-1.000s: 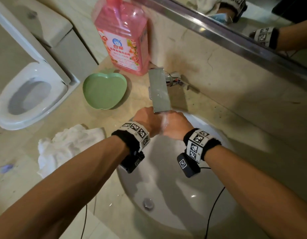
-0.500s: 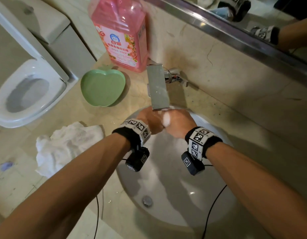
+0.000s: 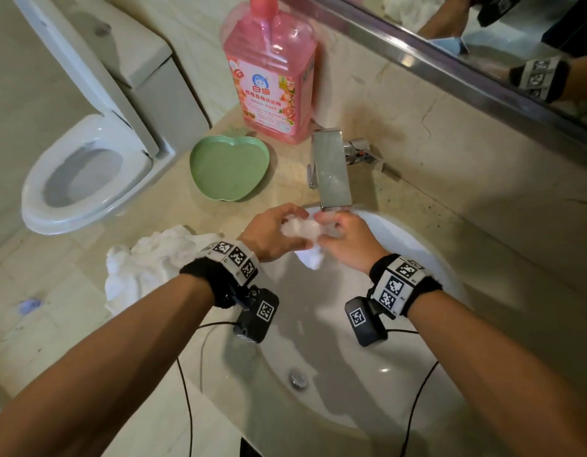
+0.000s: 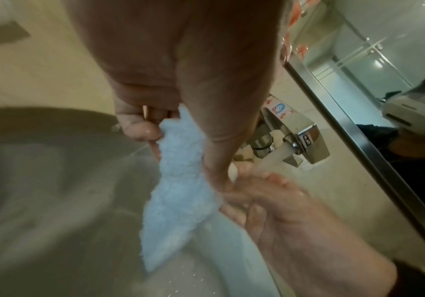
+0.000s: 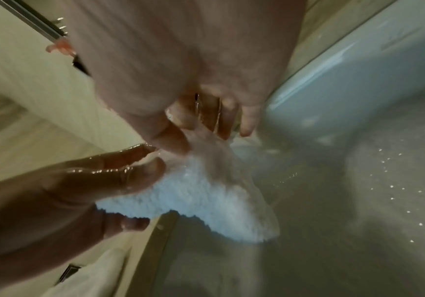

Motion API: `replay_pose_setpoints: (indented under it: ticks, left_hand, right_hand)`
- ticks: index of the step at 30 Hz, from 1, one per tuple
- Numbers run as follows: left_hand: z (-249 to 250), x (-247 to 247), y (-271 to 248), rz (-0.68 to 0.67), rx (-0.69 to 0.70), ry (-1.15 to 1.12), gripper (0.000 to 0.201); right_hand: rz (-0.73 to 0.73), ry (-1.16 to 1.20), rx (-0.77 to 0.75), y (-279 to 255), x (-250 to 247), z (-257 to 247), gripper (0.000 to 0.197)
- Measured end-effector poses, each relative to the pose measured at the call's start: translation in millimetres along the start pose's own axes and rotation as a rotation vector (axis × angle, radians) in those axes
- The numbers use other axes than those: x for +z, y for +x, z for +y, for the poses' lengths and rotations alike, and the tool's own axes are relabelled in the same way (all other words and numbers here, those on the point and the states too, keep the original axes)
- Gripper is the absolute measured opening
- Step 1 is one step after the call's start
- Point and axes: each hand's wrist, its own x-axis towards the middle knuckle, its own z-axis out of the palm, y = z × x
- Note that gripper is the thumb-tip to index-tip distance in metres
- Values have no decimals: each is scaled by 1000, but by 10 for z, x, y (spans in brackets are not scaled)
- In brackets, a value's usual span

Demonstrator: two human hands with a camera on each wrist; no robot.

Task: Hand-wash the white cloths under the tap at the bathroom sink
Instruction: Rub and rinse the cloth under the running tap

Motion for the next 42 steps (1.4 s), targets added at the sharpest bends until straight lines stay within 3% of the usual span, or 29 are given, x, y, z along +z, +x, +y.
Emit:
replay_pose_setpoints:
  ticks: [3, 8, 12, 17, 19, 21, 25, 28, 31, 33, 36, 39, 42]
  left_hand:
    - [-43, 23, -72, 43, -42, 26, 48]
    - [-72, 26, -72, 30, -116, 131, 57]
    - [-71, 53, -40, -67, -90, 20, 53]
    - [64, 193, -5, -32, 39, -74, 42]
    - [160, 228, 34, -65, 78, -139, 37]
    - [205, 243, 61, -102, 31, -90, 37]
    - [234, 257, 90, -226, -28, -175, 38]
    - [193, 221, 144, -277, 28, 5, 53]
    - [76, 223, 143, -193, -55, 142, 53]
    - [-5, 223, 112, -146, -117, 163, 65]
    - [-81, 186, 15, -132, -106, 202, 82]
    - [-87, 148, -79, -77, -95, 185, 67]
    - [-86, 76, -118, 9, -203, 170, 57]
  right_hand:
    - [41, -62, -81, 16, 60, -50, 16]
    - [148, -200, -176, -7, 68, -60, 19]
    - [166, -169, -161, -51, 12, -6, 22]
    - [176, -162, -164, -98, -112, 68, 10]
    - [61, -173, -117, -89, -171, 49, 19]
    - [-34, -203, -75, -94, -248, 20, 31]
    - [18, -198, -99, -104, -450, 22, 14]
    - [81, -134, -36, -108, -555, 2, 44]
    - [166, -25, -16, -109, -666, -30, 35]
    - [237, 8, -25, -99, -721, -49, 32]
    - [324, -51, -58, -136, -729, -82, 29]
    - [378, -59, -56, -159, -693, -90, 33]
    - [365, -74, -16, -158, -613, -61, 18]
